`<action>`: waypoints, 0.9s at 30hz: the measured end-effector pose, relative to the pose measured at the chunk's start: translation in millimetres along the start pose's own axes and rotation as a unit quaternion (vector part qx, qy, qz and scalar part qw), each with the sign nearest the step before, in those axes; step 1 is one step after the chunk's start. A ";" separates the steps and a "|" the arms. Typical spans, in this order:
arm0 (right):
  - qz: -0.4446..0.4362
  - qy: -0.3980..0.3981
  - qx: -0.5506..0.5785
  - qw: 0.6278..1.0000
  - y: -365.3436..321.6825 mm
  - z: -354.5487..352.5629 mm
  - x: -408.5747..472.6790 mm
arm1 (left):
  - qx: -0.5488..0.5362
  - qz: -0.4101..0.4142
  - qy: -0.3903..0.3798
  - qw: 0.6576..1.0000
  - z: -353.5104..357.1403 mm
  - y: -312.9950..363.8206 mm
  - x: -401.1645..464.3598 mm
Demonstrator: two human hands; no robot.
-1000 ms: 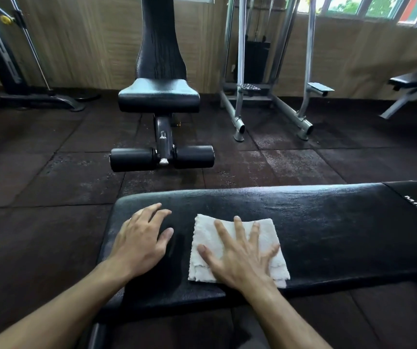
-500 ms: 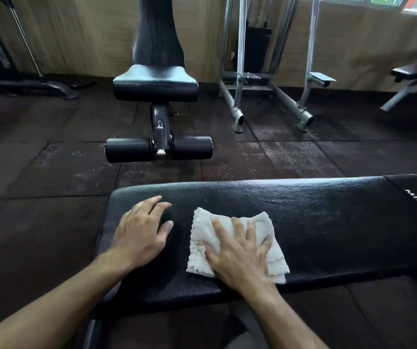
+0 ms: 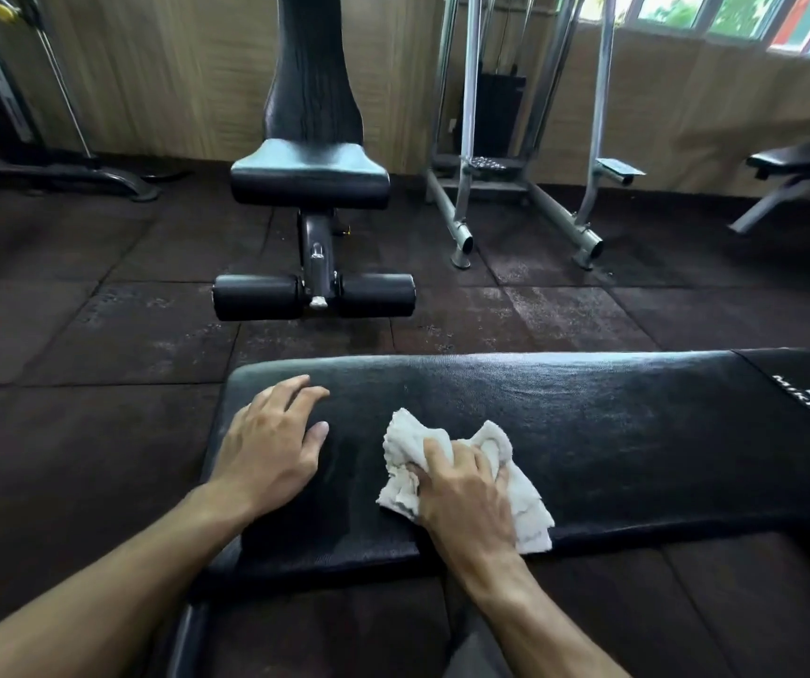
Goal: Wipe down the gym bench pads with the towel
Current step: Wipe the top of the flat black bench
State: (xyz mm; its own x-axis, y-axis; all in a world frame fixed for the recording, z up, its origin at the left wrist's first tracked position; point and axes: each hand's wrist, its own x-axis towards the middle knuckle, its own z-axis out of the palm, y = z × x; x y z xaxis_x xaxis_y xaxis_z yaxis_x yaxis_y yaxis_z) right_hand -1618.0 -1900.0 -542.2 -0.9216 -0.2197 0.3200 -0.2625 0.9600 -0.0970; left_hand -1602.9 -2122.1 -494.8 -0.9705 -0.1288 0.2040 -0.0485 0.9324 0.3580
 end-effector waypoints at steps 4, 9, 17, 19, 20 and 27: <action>-0.034 0.049 -0.025 0.998 4.6 1.4 1.1 | -0.015 -0.001 -0.003 1.000 -4.1 0.5 -3.9; -0.085 0.077 -0.051 0.992 7.1 -30.5 12.9 | -0.020 -0.019 -0.050 0.998 -38.8 11.9 -5.3; -0.121 0.160 -0.044 0.979 -15.5 -201.3 73.6 | -0.046 -0.065 -0.096 0.992 -198.4 71.2 10.0; -0.126 0.165 -0.041 0.977 -25.6 -260.3 93.9 | -0.038 -0.051 -0.095 0.993 -257.6 93.4 14.0; -0.128 0.166 -0.034 0.977 -30.7 -288.0 103.2 | -0.030 -0.038 -0.088 0.995 -286.3 103.8 16.0; -0.141 0.181 -0.026 0.973 -69.6 -477.5 161.3 | 0.049 0.013 -0.059 0.997 -477.6 165.7 39.9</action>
State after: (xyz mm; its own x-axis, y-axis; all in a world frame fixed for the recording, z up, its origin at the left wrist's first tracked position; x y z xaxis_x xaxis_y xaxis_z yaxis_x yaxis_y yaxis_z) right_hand -1611.9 -1919.4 -33.9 -0.6506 -0.4095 0.6395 -0.4674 0.8797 0.0877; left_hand -1536.8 -2134.0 7.8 -0.9924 -0.0690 0.1019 -0.0401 0.9642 0.2621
